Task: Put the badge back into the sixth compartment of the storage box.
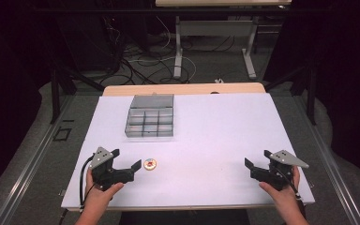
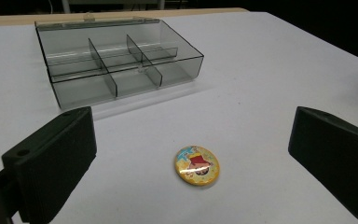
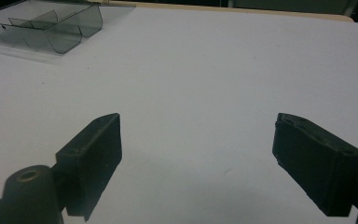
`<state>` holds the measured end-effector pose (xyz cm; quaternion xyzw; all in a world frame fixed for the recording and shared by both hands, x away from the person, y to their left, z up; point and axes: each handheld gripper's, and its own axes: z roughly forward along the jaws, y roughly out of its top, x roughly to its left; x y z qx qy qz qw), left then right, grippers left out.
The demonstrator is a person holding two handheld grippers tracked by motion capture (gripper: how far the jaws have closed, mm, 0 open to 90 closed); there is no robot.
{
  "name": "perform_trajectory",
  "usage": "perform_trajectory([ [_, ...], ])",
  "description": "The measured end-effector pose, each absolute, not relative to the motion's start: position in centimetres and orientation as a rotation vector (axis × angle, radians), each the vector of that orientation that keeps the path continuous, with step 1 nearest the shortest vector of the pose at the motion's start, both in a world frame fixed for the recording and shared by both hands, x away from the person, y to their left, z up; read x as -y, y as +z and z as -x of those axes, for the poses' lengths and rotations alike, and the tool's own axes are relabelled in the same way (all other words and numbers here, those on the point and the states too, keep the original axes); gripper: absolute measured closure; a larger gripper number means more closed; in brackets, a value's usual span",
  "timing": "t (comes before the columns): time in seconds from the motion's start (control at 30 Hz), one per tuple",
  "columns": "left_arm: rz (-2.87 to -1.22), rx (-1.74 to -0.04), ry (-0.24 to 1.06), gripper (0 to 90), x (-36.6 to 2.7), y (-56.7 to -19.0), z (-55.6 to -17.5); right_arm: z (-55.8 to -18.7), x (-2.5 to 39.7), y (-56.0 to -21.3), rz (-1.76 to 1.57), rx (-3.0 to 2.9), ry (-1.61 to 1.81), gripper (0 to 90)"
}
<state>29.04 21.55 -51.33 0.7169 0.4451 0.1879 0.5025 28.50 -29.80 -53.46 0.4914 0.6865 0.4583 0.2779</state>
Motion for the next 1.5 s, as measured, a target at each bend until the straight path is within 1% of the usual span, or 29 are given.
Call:
perform_trajectory([
  [0.4,-1.729,-1.101,0.473,2.5,-21.6,-50.4,-29.1,-28.6,29.1,-53.5,-1.305,-1.857,1.241,14.8],
  [0.63,-1.762,-1.122,0.464,2.7,-21.4,-49.3,-29.6,-28.6,28.7,-53.5,-1.292,-1.877,1.225,14.9],
  [0.77,-1.797,-1.119,0.468,4.6,-21.3,-48.8,-30.0,-28.7,28.7,-53.6,-1.292,-1.869,1.241,14.9],
  [0.97,-1.817,-1.135,0.476,4.6,-21.0,-48.6,-30.6,-28.6,28.6,-53.5,-1.300,-1.878,1.242,14.9],
  [1.07,-1.847,-1.146,0.480,6.1,-20.7,-48.6,-31.0,-28.6,28.6,-53.5,-1.298,-1.885,1.239,14.9],
  [1.17,-1.860,-1.167,0.455,6.2,-20.3,-48.6,-31.6,-28.6,28.6,-53.5,-1.293,-1.883,1.233,14.9],
  [1.3,-1.889,-1.181,0.449,10.5,-20.0,-48.8,-32.0,-28.5,28.6,-53.6,-1.297,-1.878,1.245,14.9],
  [1.33,-1.925,-1.178,0.453,11.7,-19.9,-48.9,-32.3,-28.5,28.6,-53.6,-1.297,-1.877,1.248,14.9],
  [1.5,-1.970,-1.174,0.423,15.6,-19.5,-49.2,-32.7,-28.5,28.6,-53.6,-1.310,-1.883,1.231,14.9],
])
